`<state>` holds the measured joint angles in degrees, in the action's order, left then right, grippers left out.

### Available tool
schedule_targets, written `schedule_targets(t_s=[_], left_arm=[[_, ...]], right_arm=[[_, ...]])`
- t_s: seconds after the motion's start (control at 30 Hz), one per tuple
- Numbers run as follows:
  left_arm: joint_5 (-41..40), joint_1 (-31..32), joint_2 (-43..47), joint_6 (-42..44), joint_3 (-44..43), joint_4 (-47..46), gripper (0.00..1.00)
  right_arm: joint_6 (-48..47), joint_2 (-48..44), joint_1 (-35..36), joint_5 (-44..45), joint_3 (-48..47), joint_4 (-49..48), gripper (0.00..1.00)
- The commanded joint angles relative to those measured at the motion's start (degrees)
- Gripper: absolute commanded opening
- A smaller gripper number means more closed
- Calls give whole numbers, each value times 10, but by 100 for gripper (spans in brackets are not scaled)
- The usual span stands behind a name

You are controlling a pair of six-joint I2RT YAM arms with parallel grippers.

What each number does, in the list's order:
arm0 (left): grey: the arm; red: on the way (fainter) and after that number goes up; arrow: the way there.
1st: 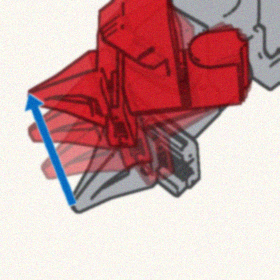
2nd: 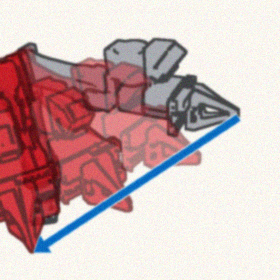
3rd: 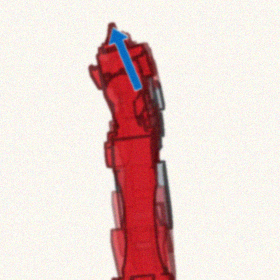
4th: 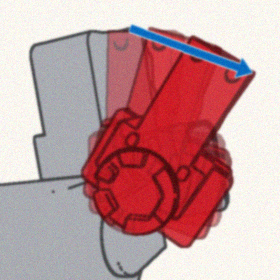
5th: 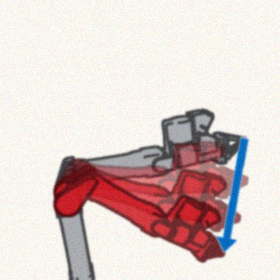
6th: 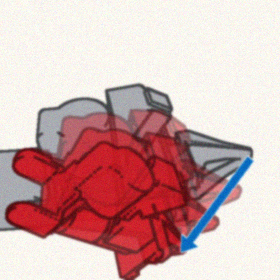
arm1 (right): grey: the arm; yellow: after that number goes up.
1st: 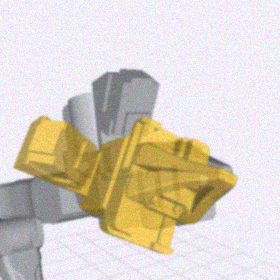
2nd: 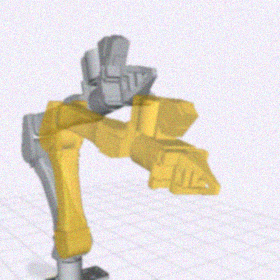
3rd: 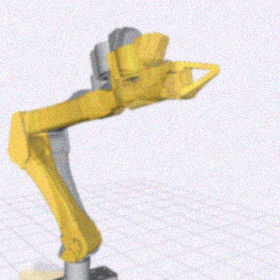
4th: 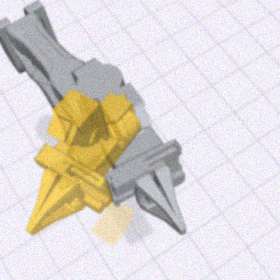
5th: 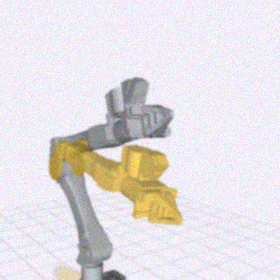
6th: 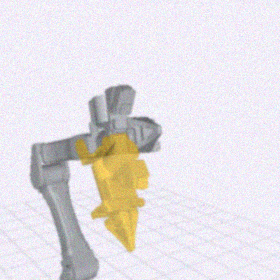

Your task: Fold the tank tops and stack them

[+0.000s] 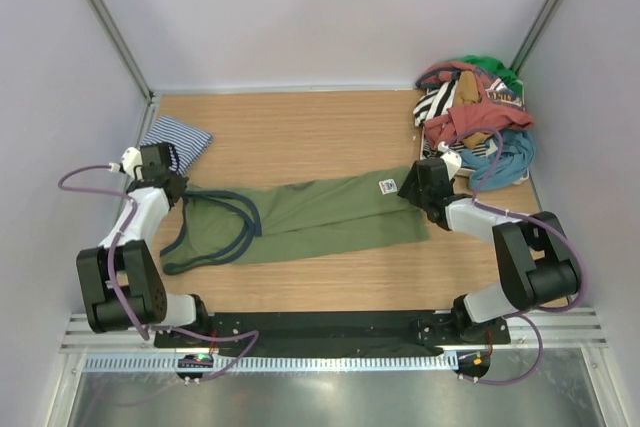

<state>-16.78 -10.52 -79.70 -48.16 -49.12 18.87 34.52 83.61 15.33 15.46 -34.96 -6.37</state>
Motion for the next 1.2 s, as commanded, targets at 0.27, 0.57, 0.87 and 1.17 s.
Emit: schedule_targets(t_s=[0.27,0.57,0.87,1.17], left_arm=[[-30,-48,52,-36,61,-9,0],[-12,-77,1,-26,42,-18,4],[-4,-77,32,-17,46,-10,70],[48,-45,136,-84,120,40,81]], right_arm=[[12,29,3,30,-44,29,64],[9,21,4,19,-38,27,59],[5,-1,3,13,-28,23,65],[-17,0,46,73,-55,55,68]])
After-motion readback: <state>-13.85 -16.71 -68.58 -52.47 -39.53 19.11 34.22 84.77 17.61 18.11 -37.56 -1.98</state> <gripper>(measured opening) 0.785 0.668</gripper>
